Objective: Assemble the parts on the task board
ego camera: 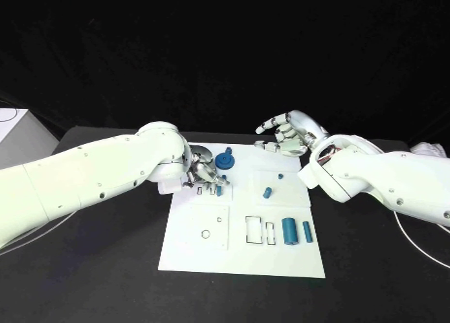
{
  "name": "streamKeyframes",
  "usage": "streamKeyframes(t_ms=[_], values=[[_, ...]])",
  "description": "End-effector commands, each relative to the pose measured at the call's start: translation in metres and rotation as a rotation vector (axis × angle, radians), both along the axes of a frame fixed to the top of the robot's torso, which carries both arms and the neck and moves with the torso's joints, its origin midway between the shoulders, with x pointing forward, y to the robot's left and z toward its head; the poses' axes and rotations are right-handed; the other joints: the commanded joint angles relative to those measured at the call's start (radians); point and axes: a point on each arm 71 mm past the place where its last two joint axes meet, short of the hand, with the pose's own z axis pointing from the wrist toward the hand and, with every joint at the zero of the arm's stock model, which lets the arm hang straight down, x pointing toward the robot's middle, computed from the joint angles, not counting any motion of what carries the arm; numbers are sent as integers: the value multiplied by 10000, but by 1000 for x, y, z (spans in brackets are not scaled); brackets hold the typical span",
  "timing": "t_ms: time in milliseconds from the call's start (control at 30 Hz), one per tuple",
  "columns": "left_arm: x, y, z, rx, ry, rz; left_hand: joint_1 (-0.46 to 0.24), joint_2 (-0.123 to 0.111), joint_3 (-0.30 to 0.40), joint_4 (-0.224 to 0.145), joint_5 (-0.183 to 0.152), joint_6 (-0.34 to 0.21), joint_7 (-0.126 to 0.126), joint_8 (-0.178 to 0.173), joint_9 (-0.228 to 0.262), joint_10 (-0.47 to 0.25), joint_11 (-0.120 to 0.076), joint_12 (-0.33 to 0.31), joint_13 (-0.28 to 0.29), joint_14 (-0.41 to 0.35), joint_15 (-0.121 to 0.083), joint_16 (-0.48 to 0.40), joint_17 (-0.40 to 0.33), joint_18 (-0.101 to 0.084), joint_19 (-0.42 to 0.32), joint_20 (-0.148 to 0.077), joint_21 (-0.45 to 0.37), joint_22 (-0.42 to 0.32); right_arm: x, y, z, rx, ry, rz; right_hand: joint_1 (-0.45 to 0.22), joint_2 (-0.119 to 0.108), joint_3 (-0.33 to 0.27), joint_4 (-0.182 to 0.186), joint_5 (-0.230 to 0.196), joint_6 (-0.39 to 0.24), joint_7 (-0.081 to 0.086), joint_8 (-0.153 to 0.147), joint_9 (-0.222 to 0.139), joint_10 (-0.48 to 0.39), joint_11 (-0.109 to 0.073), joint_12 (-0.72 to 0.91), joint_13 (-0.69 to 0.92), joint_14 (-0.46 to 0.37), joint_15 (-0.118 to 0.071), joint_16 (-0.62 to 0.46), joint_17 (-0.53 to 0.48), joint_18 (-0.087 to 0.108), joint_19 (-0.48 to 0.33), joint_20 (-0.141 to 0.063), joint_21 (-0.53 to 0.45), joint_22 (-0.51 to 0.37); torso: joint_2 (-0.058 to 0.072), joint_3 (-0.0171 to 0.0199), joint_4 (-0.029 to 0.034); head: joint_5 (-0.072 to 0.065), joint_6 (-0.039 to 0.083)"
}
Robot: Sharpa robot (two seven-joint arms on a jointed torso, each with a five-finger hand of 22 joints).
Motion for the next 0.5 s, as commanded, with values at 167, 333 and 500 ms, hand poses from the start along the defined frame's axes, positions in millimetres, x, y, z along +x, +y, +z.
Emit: streamKeyframes(t_ms=[167, 333, 500], values=[[-2, -1, -3, 99, 367, -285, 475, -28, 96, -72, 24, -78, -30, 67, 99, -77, -11, 89, -18, 62, -10, 67, 530, -128, 22, 53, 100, 70, 0, 1, -1, -98, 39, 106, -62, -1, 64, -15, -27, -69, 32, -61, -13, -65, 24, -42, 754, 872, 73, -35, 2114, 82, 156, 82, -69, 930, 5, -11, 8, -31, -36], [-3, -2, -5, 206, 504, -390, 514, -30, 110, -73, 23, -77, -32, 67, 107, -80, -12, 92, -19, 68, -12, 73, 544, -128, 20, 52, 103, 72, 0, 1, -1, -103, 53, 125, -79, 9, 93, -20, -68, -70, 33, -58, -17, -65, 25, -41, 749, 872, 75, -37, 2114, 84, 156, 84, -84, 921, 7, -18, 28, -45, -49], [-3, -3, -6, 228, 557, -417, 534, -36, 115, -75, 22, -77, -32, 66, 111, -81, -13, 94, -21, 67, -13, 73, 543, -129, 20, 52, 105, 74, 0, 1, -1, -103, 54, 131, -79, 9, 93, -20, -68, -70, 33, -58, -17, -65, 25, -41, 749, 872, 75, -37, 2114, 84, 156, 84, -84, 921, 12, -26, 18, -38, -59]])
